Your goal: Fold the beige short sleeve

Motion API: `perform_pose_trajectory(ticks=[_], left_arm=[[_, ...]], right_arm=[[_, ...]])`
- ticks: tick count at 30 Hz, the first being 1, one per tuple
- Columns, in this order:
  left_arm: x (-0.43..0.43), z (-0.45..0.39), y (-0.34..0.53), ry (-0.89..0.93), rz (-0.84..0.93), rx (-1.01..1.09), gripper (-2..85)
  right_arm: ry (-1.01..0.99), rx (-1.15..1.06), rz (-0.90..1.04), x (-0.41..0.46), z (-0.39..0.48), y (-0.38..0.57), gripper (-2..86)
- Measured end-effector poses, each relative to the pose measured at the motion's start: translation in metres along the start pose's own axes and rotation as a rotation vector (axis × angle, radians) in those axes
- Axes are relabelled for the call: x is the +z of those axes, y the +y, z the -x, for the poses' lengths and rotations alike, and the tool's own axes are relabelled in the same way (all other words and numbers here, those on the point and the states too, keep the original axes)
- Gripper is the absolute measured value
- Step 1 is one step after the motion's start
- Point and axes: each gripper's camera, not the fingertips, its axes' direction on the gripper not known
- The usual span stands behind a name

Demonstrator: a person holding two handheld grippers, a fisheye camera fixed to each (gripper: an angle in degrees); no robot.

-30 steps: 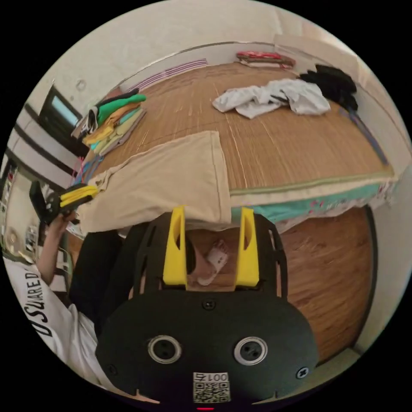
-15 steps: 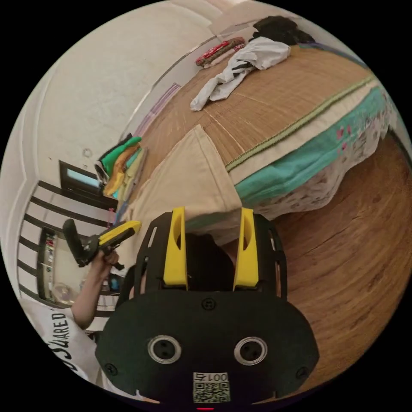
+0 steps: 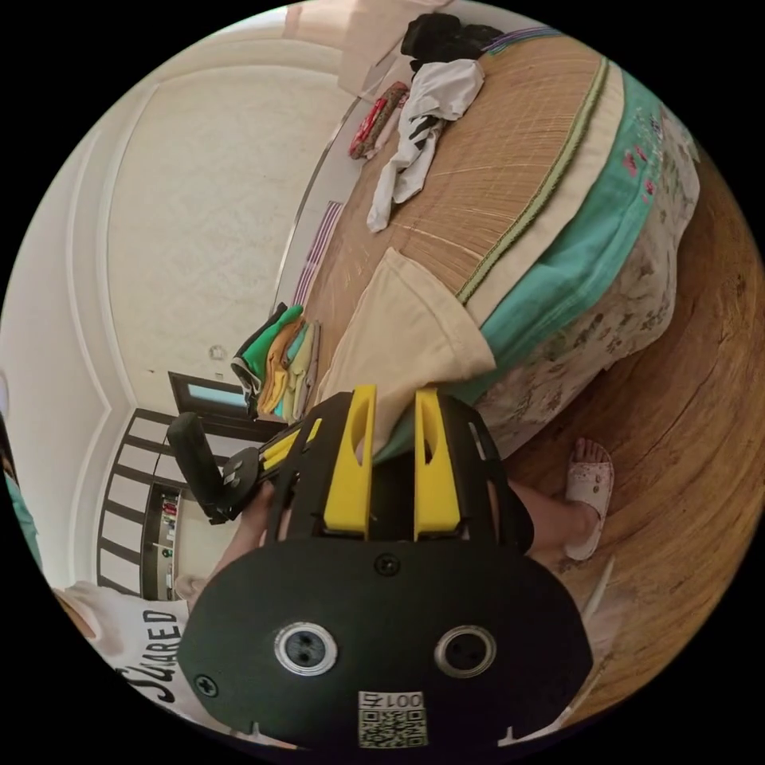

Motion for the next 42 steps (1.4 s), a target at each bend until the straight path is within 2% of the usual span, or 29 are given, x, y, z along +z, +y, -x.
perform_pose_trajectory(ticks=[7,17,21,26,28,30,34,42], left_arm=[[-0.001,0.000,0.002,0.031,-0.018,-0.013,-0.9],[-0.001,-0.005,0.012,0.012,-0.042,-0.022,-1.0],[-0.009,0.003,0.026,0.001,-0.041,-0.072,-1.0],[-0.054,0.038,0.096,0.008,-0.146,-0.286,-1.0],[-0.065,0.059,0.137,-0.003,-0.119,-0.377,-1.0],[-0.069,0.073,0.165,-0.016,-0.088,-0.437,-1.0],[-0.075,0.091,0.217,-0.047,-0.040,-0.535,-0.9],[-0.067,0.103,0.239,-0.033,-0.043,-0.539,-0.9]], right_arm=[[0.066,-0.053,-0.046,0.011,0.025,-0.001,1.1],[0.170,-0.047,-0.118,0.021,0.062,0.002,-0.1],[0.180,-0.383,-0.103,0.037,0.141,0.004,0.1],[0.121,-0.904,0.057,0.085,0.256,0.031,0.2],[0.119,-1.115,0.228,0.125,0.294,0.062,0.4],[0.144,-1.214,0.384,0.160,0.306,0.086,0.7],[0.198,-1.327,0.666,0.212,0.310,0.131,1.2],[0.173,-1.386,0.782,0.219,0.337,0.132,3.9]])
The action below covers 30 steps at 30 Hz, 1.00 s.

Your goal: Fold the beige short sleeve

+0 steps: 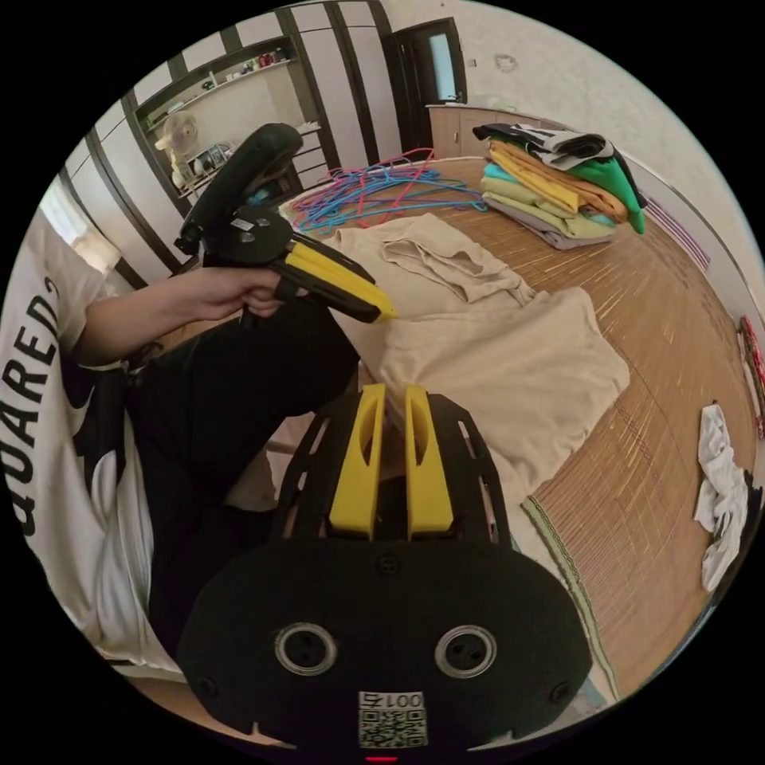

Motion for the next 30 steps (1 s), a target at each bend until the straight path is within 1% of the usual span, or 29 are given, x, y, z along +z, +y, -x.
perform_pose_trajectory(ticks=[2,6,10,14,16,19,21,23,25,26,27,29,30], left_arm=[[0.002,0.005,-0.004,0.030,-0.024,-0.004,-0.8],[0.006,0.018,-0.009,0.131,-0.039,-0.016,0.6],[0.003,0.016,0.002,0.109,-0.049,0.042,4.0],[0.004,0.020,0.009,0.144,-0.024,0.061,7.1],[0.006,0.024,0.012,0.167,-0.015,0.056,8.0],[0.019,0.021,0.011,0.180,0.026,0.076,9.2],[0.018,0.019,0.011,0.162,0.027,0.101,10.0],[0.016,0.020,0.011,0.202,0.020,0.117,11.2],[0.016,0.024,0.013,0.325,0.023,0.133,13.3],[0.017,0.025,0.013,0.345,0.025,0.134,13.2],[0.019,0.027,0.014,0.345,0.027,0.135,13.0],[0.024,0.029,0.015,0.274,0.036,0.123,9.3],[0.023,0.031,0.015,0.224,0.024,0.099,5.4]], right_arm=[[0.037,0.026,0.003,-0.006,-0.005,-0.005,5.6],[0.135,0.153,-0.085,-0.029,-0.037,-0.020,7.8],[0.204,0.242,-0.184,-0.050,-0.090,-0.058,10.9],[0.160,0.207,-0.157,-0.038,-0.135,-0.115,12.7],[0.144,0.176,-0.062,-0.013,-0.160,-0.153,12.9],[0.092,0.170,0.101,0.027,-0.189,-0.184,11.3],[0.073,0.173,0.153,0.038,-0.200,-0.191,8.8],[0.040,0.166,0.173,0.039,-0.205,-0.193,5.9],[0.035,0.141,0.141,0.030,-0.207,-0.188,3.4],[0.038,0.134,0.133,0.028,-0.208,-0.186,3.1],[0.039,0.125,0.102,0.020,-0.210,-0.182,2.5],[0.018,0.125,0.028,0.006,-0.214,-0.175,2.0],[-0.016,0.123,-0.031,-0.004,-0.217,-0.171,1.8]])
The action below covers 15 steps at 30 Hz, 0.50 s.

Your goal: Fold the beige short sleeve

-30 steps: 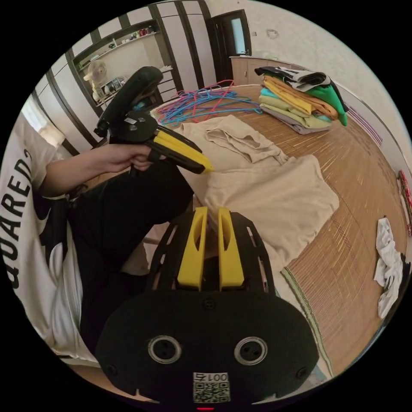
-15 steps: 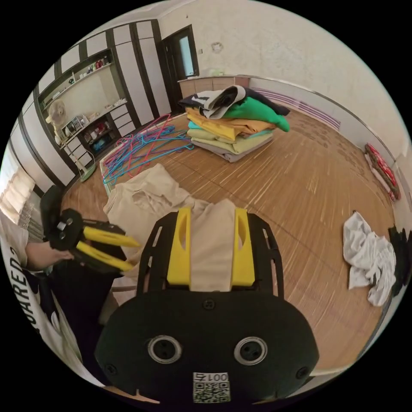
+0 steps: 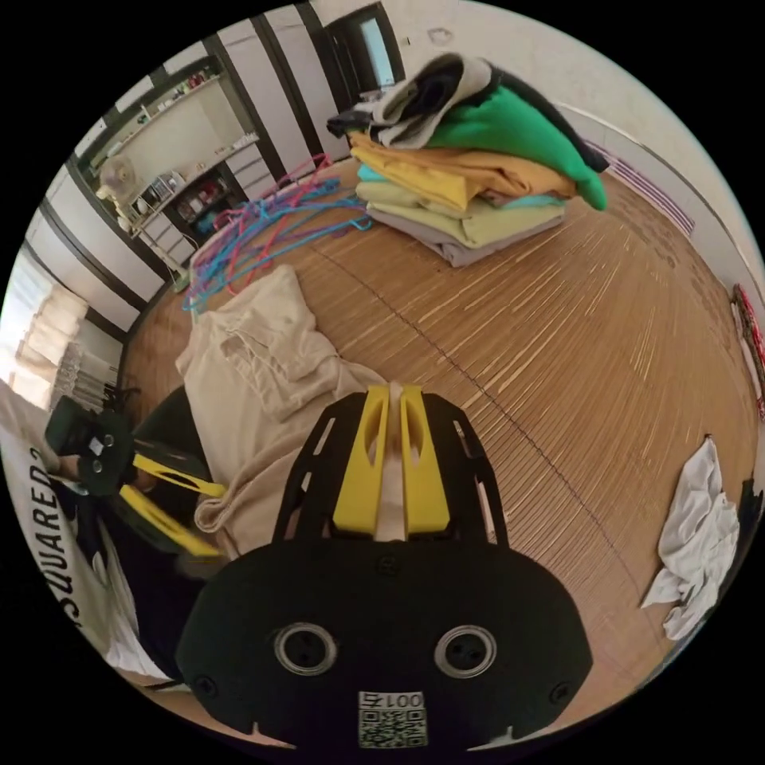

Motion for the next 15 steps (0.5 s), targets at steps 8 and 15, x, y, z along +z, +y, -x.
perform_pose_trajectory(ticks=[8,15], left_arm=[[-0.038,-0.003,0.009,-0.057,-0.137,0.012,0.4],[-0.058,-0.004,0.026,-0.200,-0.120,0.012,-0.4]], right_arm=[[-0.239,-0.066,-0.271,-0.042,-0.022,0.009,1.4],[-0.230,-0.131,-0.231,-0.024,-0.011,-0.014,3.0]])
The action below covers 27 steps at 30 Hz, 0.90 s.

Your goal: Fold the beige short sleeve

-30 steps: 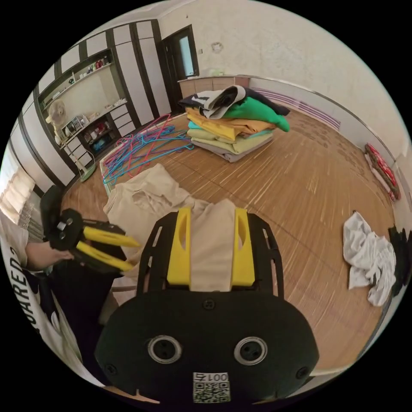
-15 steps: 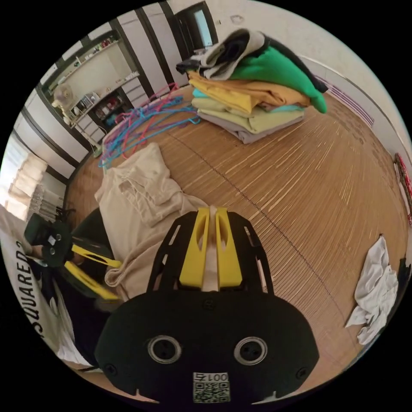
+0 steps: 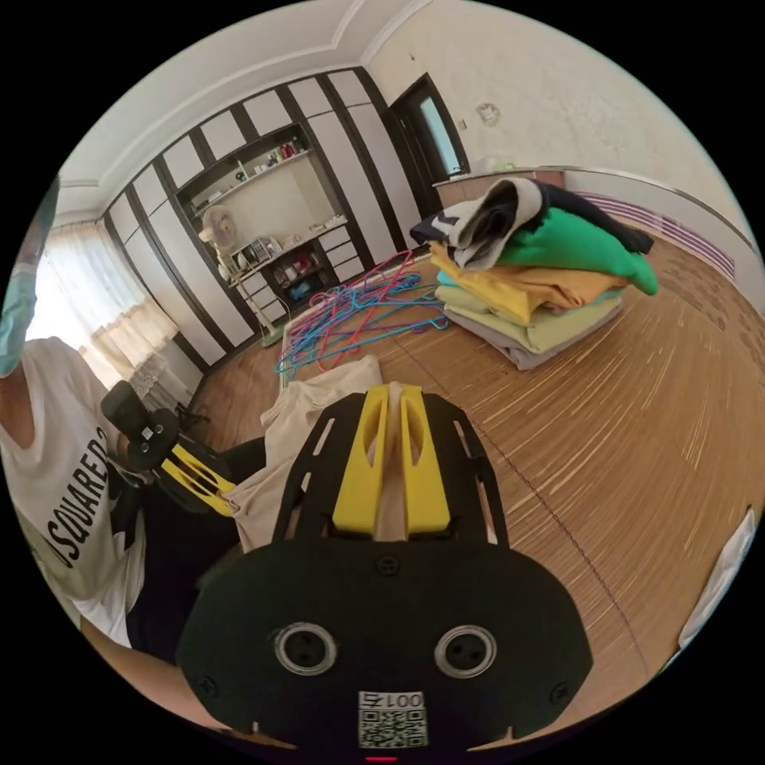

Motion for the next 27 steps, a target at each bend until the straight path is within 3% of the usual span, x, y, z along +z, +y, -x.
perform_pose_trajectory(ticks=[4,8,12,16,21,22,27], left_arm=[[0.018,0.012,0.007,0.045,0.142,-0.095,1.1],[0.001,0.018,0.010,0.021,0.118,-0.153,0.4],[-0.023,0.028,0.001,-0.116,0.115,-0.195,-0.8],[-0.028,0.024,-0.034,-0.075,0.012,-0.099,-0.9],[0.004,0.028,-0.104,-0.208,-0.029,-0.005,-0.2],[0.015,0.036,-0.124,-0.223,-0.008,-0.009,0.9],[0.069,0.064,-0.187,-0.142,0.235,-0.052,8.3]], right_arm=[[0.177,0.013,0.245,0.040,-0.004,-0.002,6.9],[0.270,0.081,0.180,0.010,-0.002,0.002,8.4],[0.393,0.172,0.172,-0.043,0.020,0.028,8.8],[0.324,0.323,0.287,-0.056,0.042,0.093,11.3],[0.290,0.518,0.326,-0.043,0.062,0.166,12.3],[0.302,0.549,0.249,-0.049,0.066,0.174,11.8],[0.161,0.546,0.235,-0.050,0.072,0.181,9.7]])
